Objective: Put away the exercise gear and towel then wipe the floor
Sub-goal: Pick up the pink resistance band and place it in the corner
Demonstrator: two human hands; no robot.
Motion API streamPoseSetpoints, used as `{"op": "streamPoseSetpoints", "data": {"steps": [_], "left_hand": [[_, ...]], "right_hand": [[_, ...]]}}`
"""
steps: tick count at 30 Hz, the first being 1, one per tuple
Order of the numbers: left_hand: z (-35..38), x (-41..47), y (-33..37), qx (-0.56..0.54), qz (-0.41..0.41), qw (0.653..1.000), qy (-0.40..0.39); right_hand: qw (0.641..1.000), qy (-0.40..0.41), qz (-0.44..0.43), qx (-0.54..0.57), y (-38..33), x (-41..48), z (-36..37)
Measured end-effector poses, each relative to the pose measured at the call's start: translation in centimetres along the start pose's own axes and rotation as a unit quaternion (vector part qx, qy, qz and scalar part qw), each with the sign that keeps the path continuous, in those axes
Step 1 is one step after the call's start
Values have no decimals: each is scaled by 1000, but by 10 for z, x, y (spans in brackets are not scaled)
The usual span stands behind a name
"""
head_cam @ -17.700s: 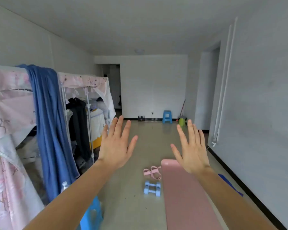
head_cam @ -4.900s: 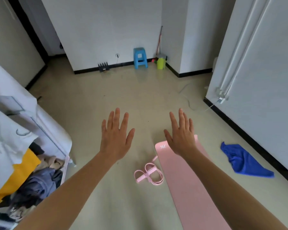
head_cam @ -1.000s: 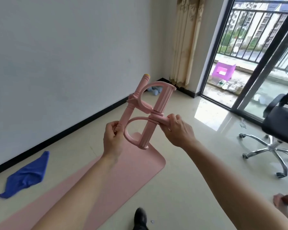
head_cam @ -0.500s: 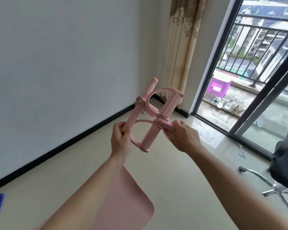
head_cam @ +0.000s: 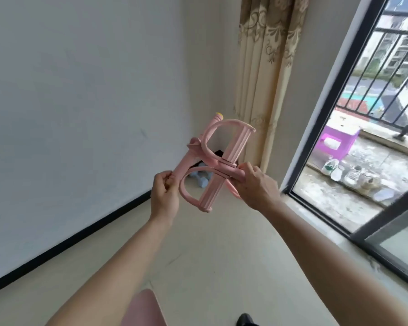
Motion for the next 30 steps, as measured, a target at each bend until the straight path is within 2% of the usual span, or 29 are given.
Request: {"op": "streamPoseSetpoints", "data": {"steps": [6, 12, 18, 23, 30], "left_hand": [[35, 108, 13, 18, -21, 996, 84], [58, 223, -31, 1, -69, 987, 146], [83, 370, -104, -20, -126, 978, 164], [106, 481, -152, -23, -238, 957, 167], [156, 557, -242, -61, -369, 918, 133]], "right_hand": [[996, -58, -66, -4, -5, 159, 12], [988, -98, -119, -28, -23, 295, 76], [976, -133, -143, -100, -33, 449, 186], [957, -210, -132, -146, -41, 562, 262], [941, -299, -103, -123, 4, 641, 369]]}}
Point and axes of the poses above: each hand's wrist, its own x-axis towards the middle knuckle, its own z-axis out of the palm, y = z × x, the point moved 4 cm from there along x, towards the middle knuckle, and after that the axes turned 2 degrees about x, right-handed, at the moved point
